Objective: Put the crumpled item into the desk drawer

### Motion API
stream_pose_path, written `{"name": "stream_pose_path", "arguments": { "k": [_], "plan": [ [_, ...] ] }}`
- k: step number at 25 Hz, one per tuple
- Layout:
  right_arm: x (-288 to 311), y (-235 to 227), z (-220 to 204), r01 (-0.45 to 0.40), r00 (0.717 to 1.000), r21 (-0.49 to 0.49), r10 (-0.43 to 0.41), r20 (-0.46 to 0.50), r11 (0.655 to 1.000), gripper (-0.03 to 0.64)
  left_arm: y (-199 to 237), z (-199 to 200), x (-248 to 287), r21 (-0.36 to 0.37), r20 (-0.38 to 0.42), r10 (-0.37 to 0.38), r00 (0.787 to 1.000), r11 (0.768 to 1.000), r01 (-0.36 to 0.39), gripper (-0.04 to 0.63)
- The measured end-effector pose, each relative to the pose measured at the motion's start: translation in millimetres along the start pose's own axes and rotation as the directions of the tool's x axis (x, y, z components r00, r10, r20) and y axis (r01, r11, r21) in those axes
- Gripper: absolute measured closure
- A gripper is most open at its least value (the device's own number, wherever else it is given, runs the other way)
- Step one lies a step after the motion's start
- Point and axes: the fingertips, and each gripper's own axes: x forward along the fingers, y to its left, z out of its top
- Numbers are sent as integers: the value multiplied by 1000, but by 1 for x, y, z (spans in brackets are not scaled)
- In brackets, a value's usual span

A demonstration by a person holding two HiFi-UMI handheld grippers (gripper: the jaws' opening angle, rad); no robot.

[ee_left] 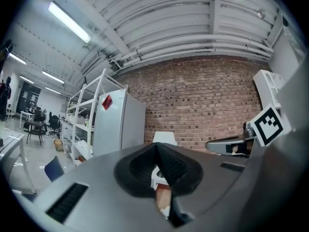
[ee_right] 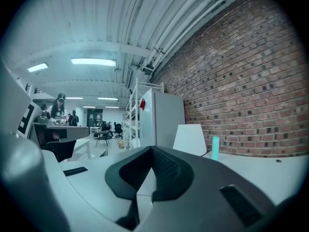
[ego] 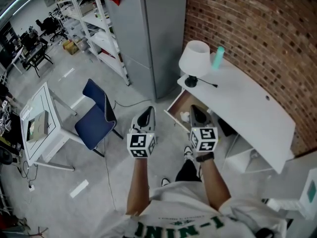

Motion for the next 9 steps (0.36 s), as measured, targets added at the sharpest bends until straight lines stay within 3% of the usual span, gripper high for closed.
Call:
{"name": "stream_pose_path", "arguments": {
  "k": [9],
  "plan": [
    [-1,-28,-14,23,999,8,-23,-25,1000,614,-17,-20,19,3,-39,-21,999,1000,21,600]
  ]
}}
